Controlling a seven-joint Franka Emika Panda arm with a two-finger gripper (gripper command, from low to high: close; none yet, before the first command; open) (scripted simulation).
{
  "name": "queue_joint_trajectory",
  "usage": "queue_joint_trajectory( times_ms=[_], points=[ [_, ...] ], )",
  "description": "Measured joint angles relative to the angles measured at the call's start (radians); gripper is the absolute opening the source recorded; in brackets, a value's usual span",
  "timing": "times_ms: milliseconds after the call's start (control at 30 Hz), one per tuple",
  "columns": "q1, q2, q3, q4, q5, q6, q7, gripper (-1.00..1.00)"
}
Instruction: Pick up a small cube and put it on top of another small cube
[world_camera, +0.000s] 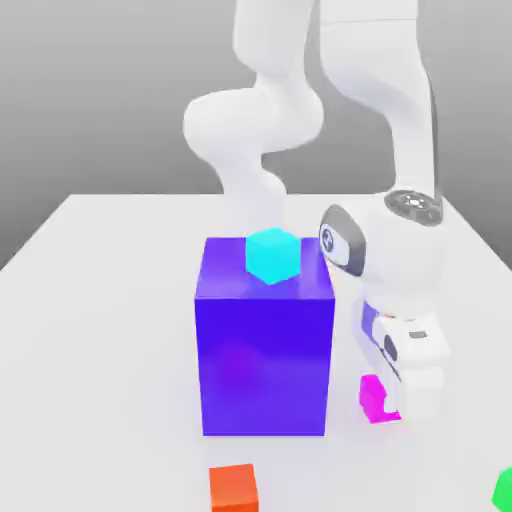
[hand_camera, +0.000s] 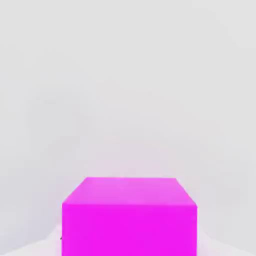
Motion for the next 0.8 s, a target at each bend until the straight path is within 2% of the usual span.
queue_joint_trajectory(
  times_ms=[167,233,800],
  points=[
    [0.011,-0.167,-0.02,-0.032,-0.029,-0.129,0.024,-1.0],
    [0.014,-0.191,-0.023,-0.006,-0.037,-0.179,0.047,-1.0],
    [0.085,0.064,-0.035,0.594,-0.012,-0.525,0.332,-1.0]
  ],
)
